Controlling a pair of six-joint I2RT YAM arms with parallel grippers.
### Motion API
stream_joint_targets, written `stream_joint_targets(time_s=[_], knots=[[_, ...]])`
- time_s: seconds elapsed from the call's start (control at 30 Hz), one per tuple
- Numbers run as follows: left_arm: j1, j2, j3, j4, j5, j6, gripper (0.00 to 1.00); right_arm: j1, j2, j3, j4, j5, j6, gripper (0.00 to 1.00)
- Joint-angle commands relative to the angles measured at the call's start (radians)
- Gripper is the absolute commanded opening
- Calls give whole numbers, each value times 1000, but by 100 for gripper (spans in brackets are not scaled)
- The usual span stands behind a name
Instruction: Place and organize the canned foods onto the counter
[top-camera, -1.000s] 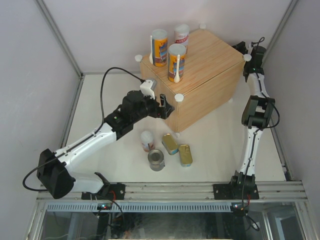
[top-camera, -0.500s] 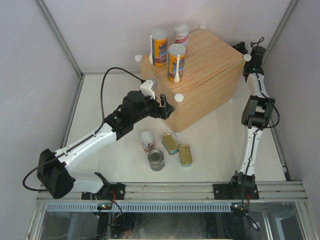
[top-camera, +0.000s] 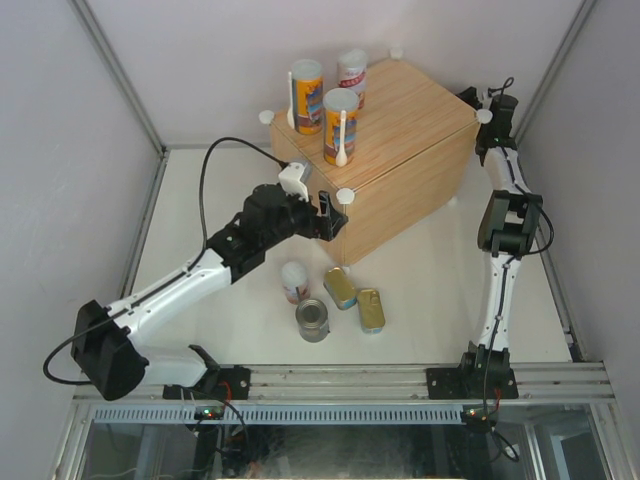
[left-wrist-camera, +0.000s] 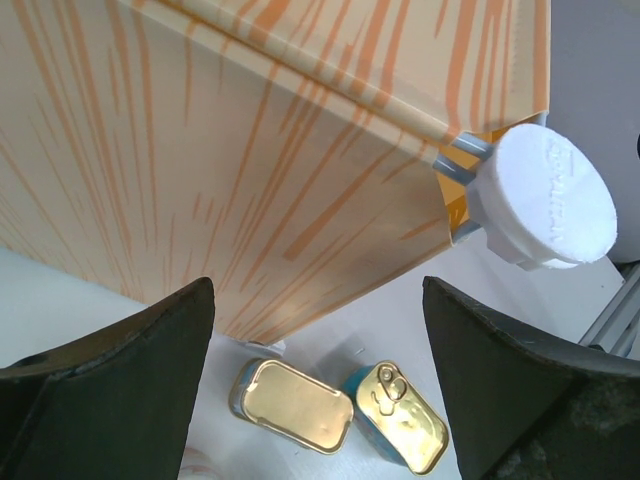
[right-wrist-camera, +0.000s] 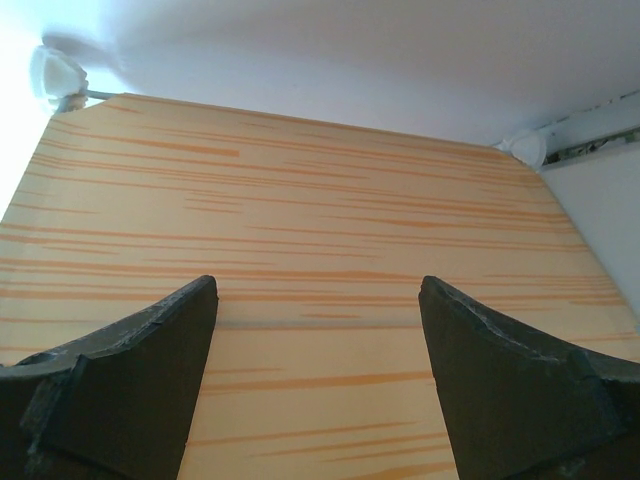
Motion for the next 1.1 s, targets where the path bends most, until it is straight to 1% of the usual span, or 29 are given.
stream_joint_targets(time_s=[0.0, 0.37, 0.7, 1.07], knots=[[-6, -56, -40, 42, -22, 13, 88, 102, -56, -17, 30, -119, -66, 82], [-6, -111, -88, 32, -53, 23, 89, 155, -95, -72, 36, -126, -93, 82], [-6, -182, -142, 16, -86, 15, 88, 187, -161, -189, 87, -122, -99, 83], [-6, -229, -170, -3, -102, 14, 89, 233, -191, -209, 88, -130, -110, 83]])
